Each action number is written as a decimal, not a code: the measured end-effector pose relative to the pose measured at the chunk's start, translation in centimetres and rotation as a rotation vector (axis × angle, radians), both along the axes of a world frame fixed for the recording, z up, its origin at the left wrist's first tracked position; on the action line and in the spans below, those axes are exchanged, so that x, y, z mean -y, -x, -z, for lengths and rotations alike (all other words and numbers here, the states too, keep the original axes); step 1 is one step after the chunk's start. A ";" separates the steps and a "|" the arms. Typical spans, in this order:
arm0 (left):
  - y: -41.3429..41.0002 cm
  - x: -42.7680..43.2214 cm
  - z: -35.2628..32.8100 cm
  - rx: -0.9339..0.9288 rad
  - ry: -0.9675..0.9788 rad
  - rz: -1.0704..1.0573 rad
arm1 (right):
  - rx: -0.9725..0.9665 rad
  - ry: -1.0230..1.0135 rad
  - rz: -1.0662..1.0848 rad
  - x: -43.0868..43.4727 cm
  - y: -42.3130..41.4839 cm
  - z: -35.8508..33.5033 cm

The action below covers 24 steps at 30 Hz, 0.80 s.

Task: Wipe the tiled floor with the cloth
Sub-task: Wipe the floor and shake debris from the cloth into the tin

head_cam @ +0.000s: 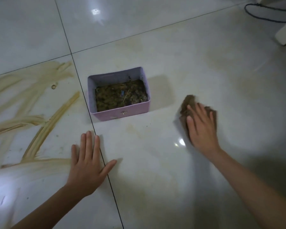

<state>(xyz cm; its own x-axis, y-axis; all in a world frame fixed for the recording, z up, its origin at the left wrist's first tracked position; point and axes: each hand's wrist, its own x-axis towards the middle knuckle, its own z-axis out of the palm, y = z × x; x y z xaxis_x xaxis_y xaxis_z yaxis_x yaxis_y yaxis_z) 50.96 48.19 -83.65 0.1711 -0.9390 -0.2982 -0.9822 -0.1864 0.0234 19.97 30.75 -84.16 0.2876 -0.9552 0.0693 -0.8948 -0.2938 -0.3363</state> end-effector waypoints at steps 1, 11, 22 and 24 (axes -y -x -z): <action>0.0 -0.1 0.3 -0.008 0.006 -0.004 | 0.014 -0.027 0.060 1.4 -0.3 0.0; 0.6 -0.2 1.5 -0.023 0.136 -0.061 | 0.067 -0.044 -0.790 -9.2 -6.8 0.7; 0.4 0.1 1.6 0.000 0.145 -0.096 | 0.003 -0.030 -0.812 -1.8 -8.0 0.1; 0.4 0.1 1.4 0.023 0.143 -0.096 | 0.029 -0.056 -0.962 -5.2 -8.5 0.5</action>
<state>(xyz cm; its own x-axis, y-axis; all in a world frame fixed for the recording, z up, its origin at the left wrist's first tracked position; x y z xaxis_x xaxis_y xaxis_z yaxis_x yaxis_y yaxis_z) 50.55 48.10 -85.06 0.2675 -0.9505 -0.1580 -0.9605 -0.2761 0.0345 28.51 35.93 -84.64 0.9481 -0.3141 0.0501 -0.2709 -0.8800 -0.3902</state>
